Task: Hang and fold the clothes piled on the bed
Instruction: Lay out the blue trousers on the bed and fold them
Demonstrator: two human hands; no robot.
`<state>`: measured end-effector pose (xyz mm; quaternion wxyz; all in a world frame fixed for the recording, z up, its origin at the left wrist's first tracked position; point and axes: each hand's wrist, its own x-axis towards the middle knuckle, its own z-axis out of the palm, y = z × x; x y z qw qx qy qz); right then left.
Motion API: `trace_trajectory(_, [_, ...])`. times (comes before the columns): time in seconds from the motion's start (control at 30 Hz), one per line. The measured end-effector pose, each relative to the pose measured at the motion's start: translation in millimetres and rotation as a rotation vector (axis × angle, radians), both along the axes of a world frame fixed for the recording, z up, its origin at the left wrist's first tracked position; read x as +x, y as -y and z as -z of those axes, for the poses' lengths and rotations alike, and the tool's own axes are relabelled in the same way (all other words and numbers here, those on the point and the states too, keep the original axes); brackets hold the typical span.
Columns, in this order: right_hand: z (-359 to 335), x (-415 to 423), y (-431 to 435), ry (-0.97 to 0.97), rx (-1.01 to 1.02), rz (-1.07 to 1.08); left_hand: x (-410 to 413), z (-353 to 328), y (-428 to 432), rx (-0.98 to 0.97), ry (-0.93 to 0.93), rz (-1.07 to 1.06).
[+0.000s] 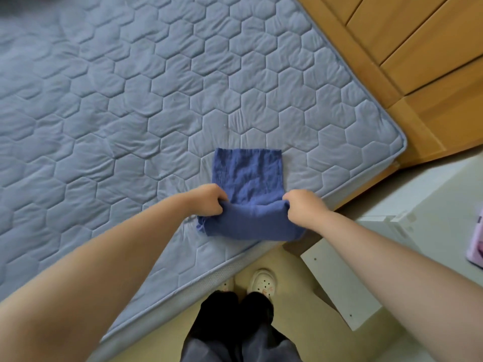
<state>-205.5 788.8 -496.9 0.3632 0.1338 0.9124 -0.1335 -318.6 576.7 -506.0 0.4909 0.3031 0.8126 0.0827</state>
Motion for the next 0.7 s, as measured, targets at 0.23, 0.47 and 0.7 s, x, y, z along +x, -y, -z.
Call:
trace_trajectory(0.23, [6.3, -72.4, -27.8, -0.365, 0.145, 0.145, -55.0, 5.6, -8.3, 0.340, -0.391, -0.638])
trace_trajectory(0.47, [64.3, -61.5, 3.2, -0.252, 0.198, -0.146, -8.2, 62.2, -27.8, 0.143, -0.548, -0.081])
trace_trajectory(0.7, [111.9, -7.1, -15.3, -0.165, 0.297, 0.004, 11.6, 117.1, 13.7, -0.101, -0.533, -0.030])
